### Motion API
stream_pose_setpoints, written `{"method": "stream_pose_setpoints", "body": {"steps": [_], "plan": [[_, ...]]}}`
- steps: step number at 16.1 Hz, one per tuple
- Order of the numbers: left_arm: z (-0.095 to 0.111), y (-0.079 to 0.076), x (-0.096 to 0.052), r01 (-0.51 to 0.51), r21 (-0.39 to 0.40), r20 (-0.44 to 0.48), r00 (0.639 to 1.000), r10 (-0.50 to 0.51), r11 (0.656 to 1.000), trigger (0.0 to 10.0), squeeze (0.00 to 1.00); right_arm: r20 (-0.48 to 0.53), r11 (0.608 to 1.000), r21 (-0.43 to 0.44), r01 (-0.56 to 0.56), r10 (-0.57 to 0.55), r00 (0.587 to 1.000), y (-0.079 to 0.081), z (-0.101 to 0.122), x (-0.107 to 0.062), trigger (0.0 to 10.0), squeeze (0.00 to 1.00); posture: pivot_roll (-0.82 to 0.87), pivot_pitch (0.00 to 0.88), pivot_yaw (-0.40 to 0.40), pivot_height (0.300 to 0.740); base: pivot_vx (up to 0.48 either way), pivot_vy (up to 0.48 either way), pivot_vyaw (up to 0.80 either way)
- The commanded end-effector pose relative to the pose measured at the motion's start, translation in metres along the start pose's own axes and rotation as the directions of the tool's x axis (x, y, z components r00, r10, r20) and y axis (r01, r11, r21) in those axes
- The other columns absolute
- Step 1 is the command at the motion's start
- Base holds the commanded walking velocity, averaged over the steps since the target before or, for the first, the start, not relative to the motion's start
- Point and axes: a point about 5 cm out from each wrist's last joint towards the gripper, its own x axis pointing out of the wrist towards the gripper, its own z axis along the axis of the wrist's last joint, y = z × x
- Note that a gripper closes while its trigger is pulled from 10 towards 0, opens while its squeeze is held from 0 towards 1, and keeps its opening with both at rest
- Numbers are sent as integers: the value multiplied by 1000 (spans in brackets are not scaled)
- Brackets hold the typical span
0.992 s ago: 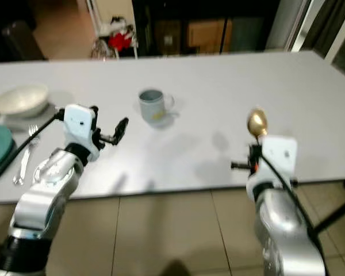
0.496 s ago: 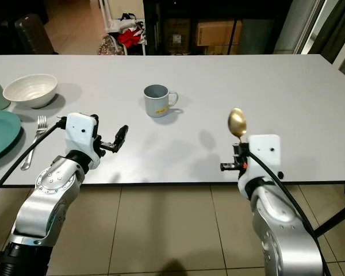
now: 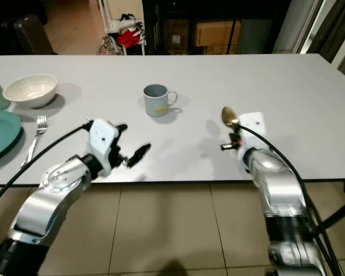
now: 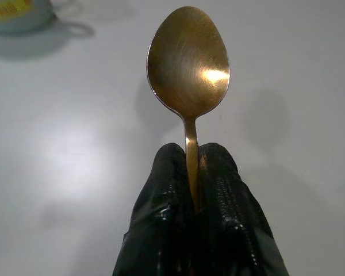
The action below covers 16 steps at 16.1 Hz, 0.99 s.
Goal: Setting the table
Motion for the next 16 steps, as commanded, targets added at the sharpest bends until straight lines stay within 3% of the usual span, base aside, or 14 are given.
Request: {"method": "stream_pose_setpoints", "body": {"steps": [1,3,7,13,16], "plan": [[3,-3,-3,35,0,-2,999,-35,999,10000,0,2,1000,-30,7,-7,1000,-7,3,7,10000,0,-19,0,44,740,0,0,0],[3,-5,-10,66,8,-11,998,-66,998,10000,0,8,999,-35,25,-25,1000,-13,6,22,10000,0,5,0,36,740,0,0,0],[1,-7,-22,90,10,-41,995,-89,996,10000,0,-43,996,4,89,-89,995,-20,-3,36,10000,0,39,0,25,740,0,0,0],[3,-12,-28,138,-5,-57,989,-138,990,10000,0,-81,998,10,59,-58,995,-13,-19,42,10000,0,43,0,34,740,0,0,0],[4,-12,-27,142,-7,-61,988,-142,990,10000,0,-76,993,40,108,-105,992,-17,-24,43,10000,0,46,0,39,740,0,0,0]]}}
